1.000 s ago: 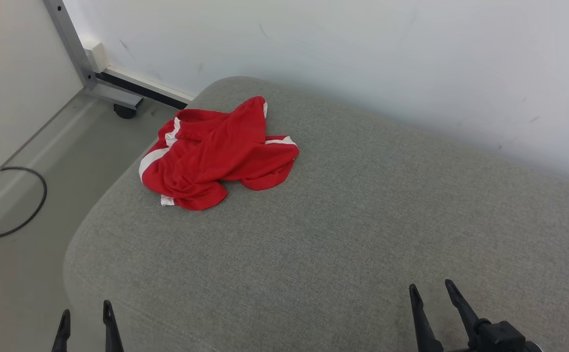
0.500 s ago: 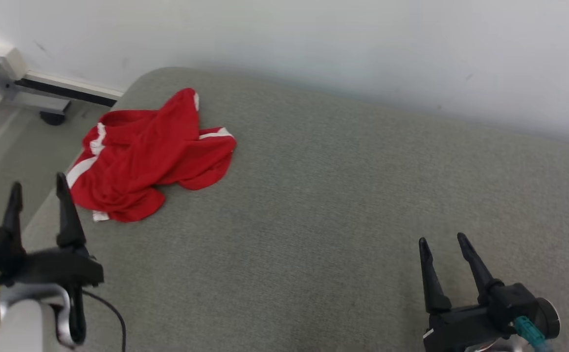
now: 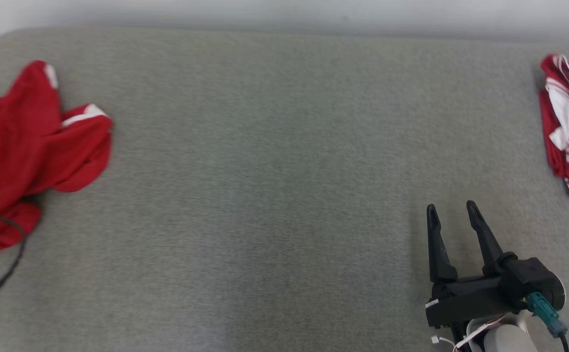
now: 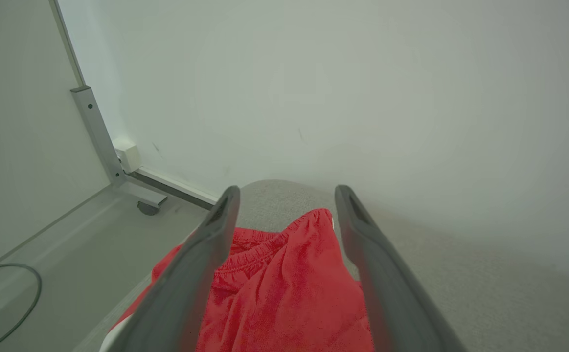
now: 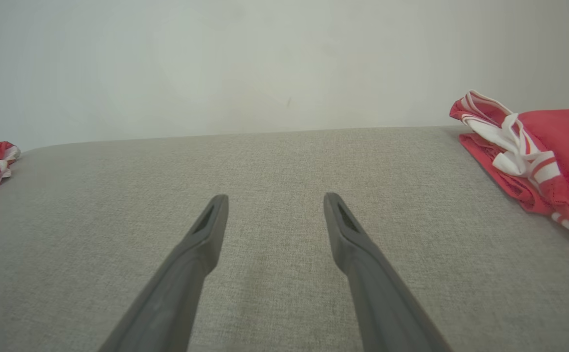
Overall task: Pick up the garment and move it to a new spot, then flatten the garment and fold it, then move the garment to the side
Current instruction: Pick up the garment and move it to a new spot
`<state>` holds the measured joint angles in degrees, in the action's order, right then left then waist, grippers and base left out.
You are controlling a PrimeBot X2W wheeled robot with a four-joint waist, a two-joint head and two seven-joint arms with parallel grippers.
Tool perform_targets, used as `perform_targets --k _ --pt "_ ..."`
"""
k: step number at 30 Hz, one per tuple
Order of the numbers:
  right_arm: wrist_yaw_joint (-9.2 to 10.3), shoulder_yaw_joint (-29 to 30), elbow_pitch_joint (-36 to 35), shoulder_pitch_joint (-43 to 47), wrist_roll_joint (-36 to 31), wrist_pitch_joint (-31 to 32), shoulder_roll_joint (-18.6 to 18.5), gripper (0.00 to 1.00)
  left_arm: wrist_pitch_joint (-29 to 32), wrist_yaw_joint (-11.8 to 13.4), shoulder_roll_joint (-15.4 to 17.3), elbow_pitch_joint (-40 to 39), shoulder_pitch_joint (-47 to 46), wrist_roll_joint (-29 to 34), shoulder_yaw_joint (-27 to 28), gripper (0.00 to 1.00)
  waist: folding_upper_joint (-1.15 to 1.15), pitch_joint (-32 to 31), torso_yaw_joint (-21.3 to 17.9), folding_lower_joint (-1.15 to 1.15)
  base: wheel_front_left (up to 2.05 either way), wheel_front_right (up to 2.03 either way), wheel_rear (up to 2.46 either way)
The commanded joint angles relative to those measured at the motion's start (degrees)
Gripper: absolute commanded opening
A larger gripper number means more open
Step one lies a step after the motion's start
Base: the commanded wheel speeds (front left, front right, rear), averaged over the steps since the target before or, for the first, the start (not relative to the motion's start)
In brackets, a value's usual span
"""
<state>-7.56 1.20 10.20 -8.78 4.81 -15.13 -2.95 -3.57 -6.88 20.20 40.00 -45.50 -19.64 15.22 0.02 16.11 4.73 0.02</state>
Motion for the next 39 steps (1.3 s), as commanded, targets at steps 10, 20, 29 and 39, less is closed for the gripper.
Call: perform_targets --k 10,20,29,39 --pt "0.13 0.0 -0.4 -1.7 -0.4 0.0 0.1 1.00 12.3 -0.3 5.5 12.6 -5.1 -3.6 0.2 1.00 -0.02 8.0 -7.6 -0.02 0.00 0.00 0.00" --pt "0.13 0.5 -0.7 -1.8 -2.0 0.0 0.1 1.00 24.2 2.6 6.6 23.4 -8.2 -6.7 1.1 1.00 -0.02 7.9 -7.2 -0.02 0.00 0.00 0.00" --pt "0.13 0.3 0.0 -1.2 -2.6 0.0 0.1 1.00 20.9 2.8 6.1 26.0 -6.8 -6.0 0.2 0.00 -0.02 6.0 -7.2 -0.02 0.00 0.00 0.00" --pt "0.13 1.0 0.6 0.7 -2.8 0.0 0.1 1.00 11.1 0.9 6.0 24.1 -8.8 -5.8 -1.0 0.00 -0.02 1.8 -4.8 -0.02 0.00 0.00 0.00"
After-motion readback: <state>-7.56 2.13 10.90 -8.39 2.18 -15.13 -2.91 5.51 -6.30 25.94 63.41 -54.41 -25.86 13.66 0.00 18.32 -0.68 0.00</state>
